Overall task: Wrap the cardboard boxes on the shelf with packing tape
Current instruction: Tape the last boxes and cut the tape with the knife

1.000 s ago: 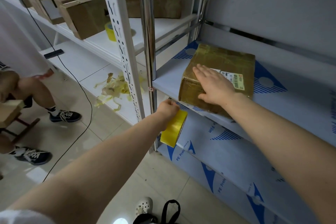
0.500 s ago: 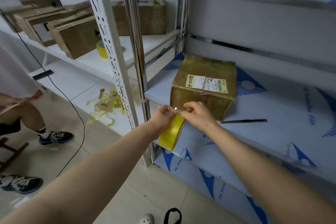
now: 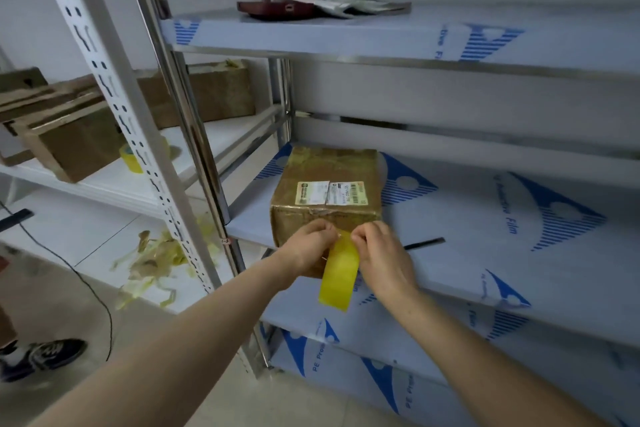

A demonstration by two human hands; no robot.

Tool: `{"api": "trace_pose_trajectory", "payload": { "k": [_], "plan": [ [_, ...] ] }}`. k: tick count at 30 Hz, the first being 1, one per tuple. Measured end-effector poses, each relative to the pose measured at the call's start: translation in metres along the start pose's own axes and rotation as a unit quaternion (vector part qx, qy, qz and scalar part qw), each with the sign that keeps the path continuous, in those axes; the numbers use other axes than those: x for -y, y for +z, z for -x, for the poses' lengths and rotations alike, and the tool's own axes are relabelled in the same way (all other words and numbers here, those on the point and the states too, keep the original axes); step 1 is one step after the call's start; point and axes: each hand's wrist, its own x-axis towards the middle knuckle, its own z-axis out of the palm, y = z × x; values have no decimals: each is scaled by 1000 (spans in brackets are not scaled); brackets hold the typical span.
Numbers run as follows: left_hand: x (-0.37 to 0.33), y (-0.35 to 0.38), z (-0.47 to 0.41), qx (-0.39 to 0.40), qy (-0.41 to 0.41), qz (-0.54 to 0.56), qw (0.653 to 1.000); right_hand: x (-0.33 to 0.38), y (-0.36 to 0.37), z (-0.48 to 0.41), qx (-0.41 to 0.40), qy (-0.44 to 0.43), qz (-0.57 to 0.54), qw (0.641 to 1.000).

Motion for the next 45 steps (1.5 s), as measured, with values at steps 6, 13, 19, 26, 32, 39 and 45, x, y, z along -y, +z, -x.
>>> {"api": "trace_pose_trajectory", "payload": {
  "k": [6,13,19,26,32,39,45],
  "plan": [
    [-38,29,-14,-185,272,-404,853,-22,-27,-2,-122,24,-99,987],
    [-31,42,-76,-58,197,-544,814,-46,-57,-5,-129,26,-95,987],
    [-20,26,-66,-111,248,-608,746,-69,-69,-10,-147,30,-75,986],
    [-29,22,-45,-121,250,-462,842,-75,-81,-30,-84,33,-79,993],
    [-42,56,-46,-80,244,-438,862,-70,-81,-31,-11,52,-59,997],
    [-14,27,-49,-94,215,-586,776,-83,-69,-21,0,73,-87,994],
    [-25,-9,-36,-126,159,-600,774,-81,-61,-35,-25,84,-137,987]
  ]
}}
